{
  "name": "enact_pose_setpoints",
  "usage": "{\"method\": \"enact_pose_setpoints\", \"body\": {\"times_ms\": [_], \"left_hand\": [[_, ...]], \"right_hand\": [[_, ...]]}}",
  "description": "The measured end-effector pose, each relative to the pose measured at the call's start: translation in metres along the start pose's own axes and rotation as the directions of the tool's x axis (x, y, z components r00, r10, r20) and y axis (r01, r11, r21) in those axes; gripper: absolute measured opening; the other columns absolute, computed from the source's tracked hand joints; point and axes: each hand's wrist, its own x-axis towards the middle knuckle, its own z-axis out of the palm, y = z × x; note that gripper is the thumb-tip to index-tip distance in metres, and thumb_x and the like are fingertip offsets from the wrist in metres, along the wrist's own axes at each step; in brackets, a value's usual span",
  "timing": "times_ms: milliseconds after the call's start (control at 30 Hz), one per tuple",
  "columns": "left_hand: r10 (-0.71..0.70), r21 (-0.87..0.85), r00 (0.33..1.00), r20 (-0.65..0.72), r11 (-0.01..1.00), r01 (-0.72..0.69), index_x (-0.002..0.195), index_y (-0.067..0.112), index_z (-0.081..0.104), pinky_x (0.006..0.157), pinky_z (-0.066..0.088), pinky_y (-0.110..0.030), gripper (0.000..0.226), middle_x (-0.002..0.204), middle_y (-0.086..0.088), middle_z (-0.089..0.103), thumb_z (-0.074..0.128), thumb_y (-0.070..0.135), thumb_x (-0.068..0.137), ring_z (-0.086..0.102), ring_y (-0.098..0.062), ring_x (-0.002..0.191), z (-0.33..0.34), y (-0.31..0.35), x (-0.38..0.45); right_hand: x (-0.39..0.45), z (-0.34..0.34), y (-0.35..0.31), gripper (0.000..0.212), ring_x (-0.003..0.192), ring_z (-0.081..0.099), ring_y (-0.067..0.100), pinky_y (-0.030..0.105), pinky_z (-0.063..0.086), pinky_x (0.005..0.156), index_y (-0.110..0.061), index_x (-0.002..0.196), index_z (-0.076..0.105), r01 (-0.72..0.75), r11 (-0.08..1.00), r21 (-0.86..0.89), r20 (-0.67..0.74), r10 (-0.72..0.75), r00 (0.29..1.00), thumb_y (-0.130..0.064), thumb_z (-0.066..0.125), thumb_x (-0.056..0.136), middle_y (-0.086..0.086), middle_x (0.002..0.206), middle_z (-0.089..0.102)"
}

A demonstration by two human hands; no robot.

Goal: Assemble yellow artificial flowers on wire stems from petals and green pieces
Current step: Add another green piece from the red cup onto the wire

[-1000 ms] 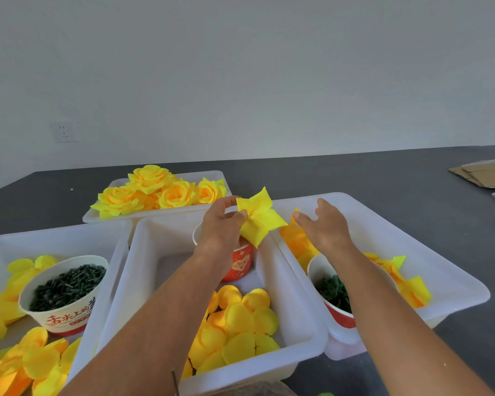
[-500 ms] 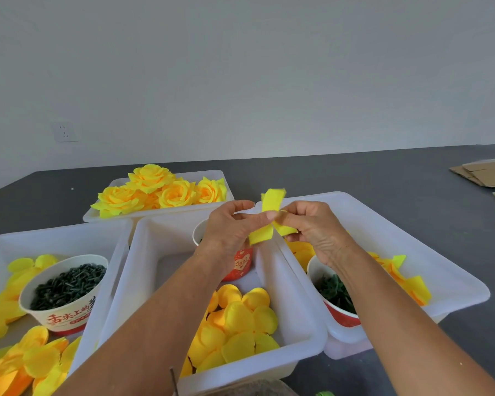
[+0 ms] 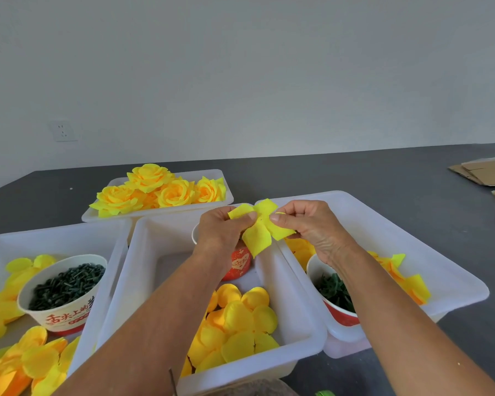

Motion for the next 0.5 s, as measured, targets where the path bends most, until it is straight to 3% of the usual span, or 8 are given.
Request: {"method": "enact_pose_setpoints", "body": {"times_ms": [33,100,167,233,400,500], "left_hand": [[-0.005,0.002,1.000,-0.012,1.000,0.005,0.085,0.007,0.066,0.081,0.055,-0.050,0.007,0.087,-0.015,0.068,0.070,0.009,0.080,0.065,-0.030,0.083,-0.001,0.000,0.000],[-0.015,-0.018,1.000,-0.006,1.000,0.015,0.093,0.004,0.065,0.069,0.059,-0.038,0.014,0.086,-0.014,0.069,0.070,0.010,0.081,0.067,-0.025,0.075,-0.002,-0.001,0.000],[-0.004,-0.005,1.000,0.018,1.000,0.004,0.088,0.004,0.065,0.053,0.055,-0.024,0.012,0.072,-0.010,0.067,0.068,0.015,0.083,0.063,-0.015,0.056,-0.001,-0.001,0.000],[-0.014,-0.002,0.999,0.036,1.000,0.014,0.080,0.005,0.064,0.046,0.050,-0.019,0.012,0.057,-0.004,0.064,0.064,0.015,0.087,0.058,-0.012,0.045,0.000,0.001,-0.001],[0.012,0.034,0.997,0.075,0.999,-0.015,0.069,0.006,0.059,0.047,0.047,-0.018,0.021,0.050,-0.002,0.063,0.066,0.017,0.086,0.057,-0.010,0.044,0.000,0.001,-0.003],[0.012,0.028,1.000,0.018,1.000,-0.012,0.074,0.008,0.064,0.054,0.051,-0.023,0.022,0.059,-0.003,0.067,0.065,0.025,0.086,0.060,-0.012,0.051,-0.002,0.000,-0.001]], "right_hand": [[0.000,0.000,0.000,0.004,0.067,0.062,0.006,0.020,0.049,0.059,-0.016,0.075,0.070,-0.007,1.000,0.006,-0.002,0.007,1.000,-0.015,0.074,0.077,-0.005,0.069,0.069],[0.000,-0.001,0.000,0.004,0.071,0.062,0.011,0.023,0.049,0.062,-0.016,0.075,0.070,-0.018,0.999,0.031,-0.026,0.019,0.999,-0.015,0.072,0.078,-0.001,0.073,0.070],[0.001,-0.003,-0.001,0.006,0.069,0.061,0.012,0.023,0.051,0.062,-0.014,0.073,0.070,-0.017,0.998,0.056,-0.083,0.021,0.996,-0.013,0.072,0.079,0.001,0.071,0.069],[0.002,-0.004,-0.001,0.009,0.063,0.060,0.010,0.020,0.050,0.058,-0.013,0.071,0.069,-0.008,0.998,0.069,-0.154,0.019,0.988,-0.012,0.071,0.079,0.000,0.066,0.067],[0.003,-0.005,-0.001,0.018,0.052,0.055,0.007,0.012,0.046,0.047,-0.014,0.063,0.065,-0.005,0.999,0.031,-0.253,0.013,0.967,-0.010,0.072,0.079,-0.001,0.059,0.063],[0.005,-0.010,-0.001,0.019,0.051,0.052,0.008,0.012,0.043,0.042,-0.016,0.064,0.062,-0.028,0.996,0.090,-0.402,0.062,0.914,-0.013,0.072,0.080,0.000,0.061,0.059]]}}
